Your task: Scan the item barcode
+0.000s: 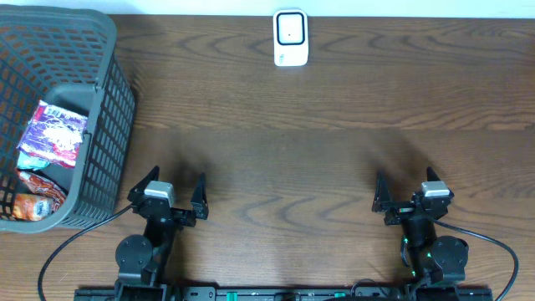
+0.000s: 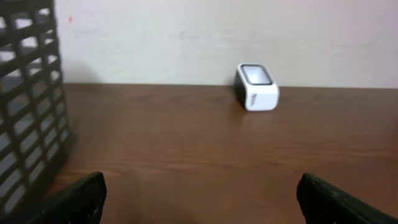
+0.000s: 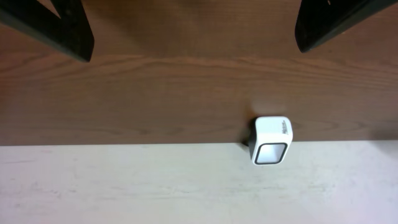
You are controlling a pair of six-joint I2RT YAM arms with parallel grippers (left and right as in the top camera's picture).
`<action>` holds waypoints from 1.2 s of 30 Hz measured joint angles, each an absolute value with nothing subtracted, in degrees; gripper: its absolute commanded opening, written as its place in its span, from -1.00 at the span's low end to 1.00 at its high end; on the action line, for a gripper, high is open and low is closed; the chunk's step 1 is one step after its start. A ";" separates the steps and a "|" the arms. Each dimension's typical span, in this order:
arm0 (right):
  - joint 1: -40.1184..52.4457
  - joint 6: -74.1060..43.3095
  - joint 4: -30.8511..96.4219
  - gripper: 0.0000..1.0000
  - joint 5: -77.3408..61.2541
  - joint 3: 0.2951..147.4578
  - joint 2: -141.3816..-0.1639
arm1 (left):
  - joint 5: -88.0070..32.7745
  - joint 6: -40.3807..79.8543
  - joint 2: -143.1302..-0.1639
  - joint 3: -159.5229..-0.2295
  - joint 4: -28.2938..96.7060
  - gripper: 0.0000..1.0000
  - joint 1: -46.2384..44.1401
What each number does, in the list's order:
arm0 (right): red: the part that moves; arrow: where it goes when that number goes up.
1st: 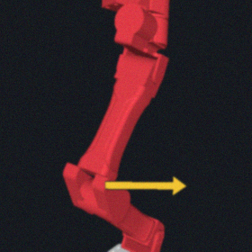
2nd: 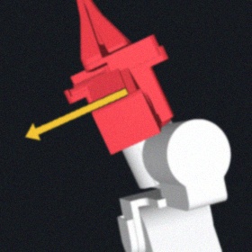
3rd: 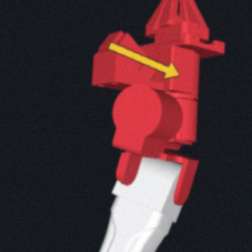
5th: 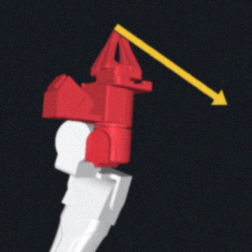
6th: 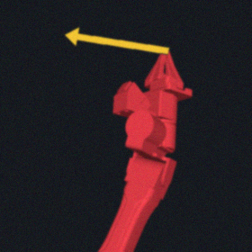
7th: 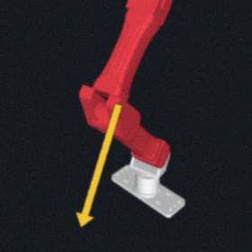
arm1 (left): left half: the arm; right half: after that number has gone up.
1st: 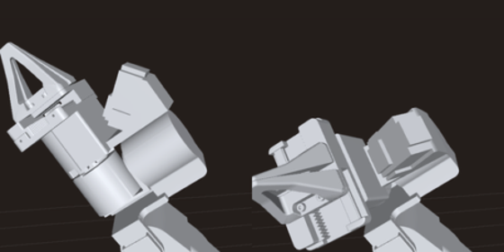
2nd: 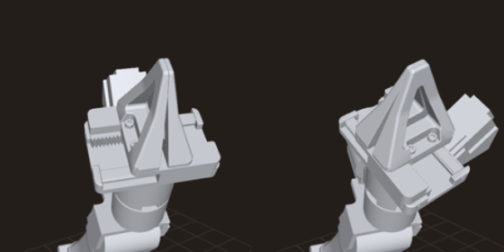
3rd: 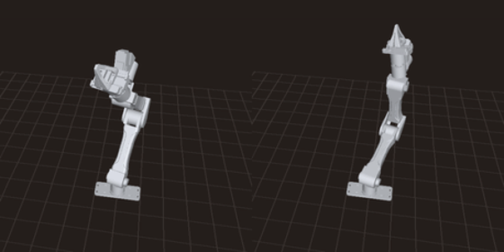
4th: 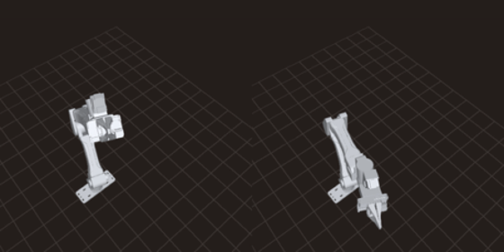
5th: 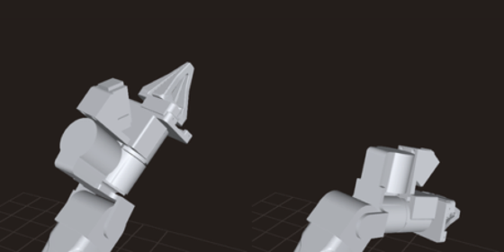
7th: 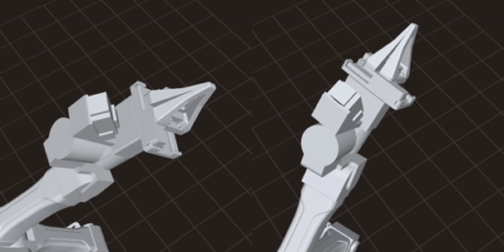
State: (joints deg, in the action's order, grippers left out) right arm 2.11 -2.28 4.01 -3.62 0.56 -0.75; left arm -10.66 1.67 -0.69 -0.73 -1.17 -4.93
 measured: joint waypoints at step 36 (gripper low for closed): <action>2.11 -2.28 4.01 0.99 -3.62 0.56 -0.86 | -11.99 3.20 -0.73 -2.76 4.51 0.96 -4.93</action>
State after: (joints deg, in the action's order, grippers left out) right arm 2.11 -2.28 4.01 -3.62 0.56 -0.86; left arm -11.99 3.20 -0.73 -2.76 4.51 -4.93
